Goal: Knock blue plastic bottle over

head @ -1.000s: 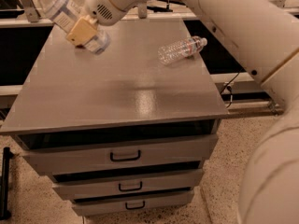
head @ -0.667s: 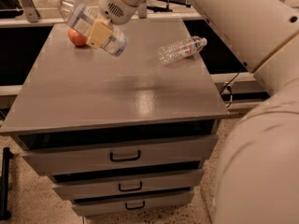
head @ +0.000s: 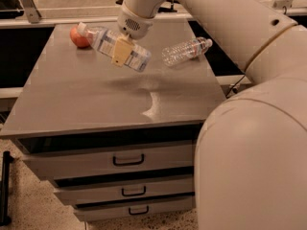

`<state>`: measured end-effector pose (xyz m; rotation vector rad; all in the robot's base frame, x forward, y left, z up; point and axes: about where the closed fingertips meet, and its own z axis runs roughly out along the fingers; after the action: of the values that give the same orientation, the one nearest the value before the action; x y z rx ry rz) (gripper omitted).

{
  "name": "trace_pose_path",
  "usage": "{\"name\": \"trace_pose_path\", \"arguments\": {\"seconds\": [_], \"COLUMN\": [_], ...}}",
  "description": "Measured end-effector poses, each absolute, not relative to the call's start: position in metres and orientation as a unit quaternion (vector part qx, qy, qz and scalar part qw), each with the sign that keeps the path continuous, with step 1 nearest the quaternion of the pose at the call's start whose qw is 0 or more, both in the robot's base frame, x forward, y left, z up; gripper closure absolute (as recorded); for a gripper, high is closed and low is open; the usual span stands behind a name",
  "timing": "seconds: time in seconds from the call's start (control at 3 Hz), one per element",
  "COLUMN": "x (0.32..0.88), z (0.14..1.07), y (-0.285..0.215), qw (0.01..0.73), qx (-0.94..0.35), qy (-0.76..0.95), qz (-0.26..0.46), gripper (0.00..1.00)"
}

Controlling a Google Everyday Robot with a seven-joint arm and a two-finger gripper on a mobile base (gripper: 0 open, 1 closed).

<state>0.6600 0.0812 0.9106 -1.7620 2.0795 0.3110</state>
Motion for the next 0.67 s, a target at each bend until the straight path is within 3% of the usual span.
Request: {"name": "trace_pose_path", "arguments": {"seconds": [0.33, 0.67], "x": [0.662, 0.663], "z": [0.883, 0.862], "y": [0.09, 0.105], "qw": [0.185, 0.19], "qx": [-0.626, -0.623], "qy": [0.746, 0.745], "qz": [0.128, 0.146], "gripper": [0.83, 0.59]}}
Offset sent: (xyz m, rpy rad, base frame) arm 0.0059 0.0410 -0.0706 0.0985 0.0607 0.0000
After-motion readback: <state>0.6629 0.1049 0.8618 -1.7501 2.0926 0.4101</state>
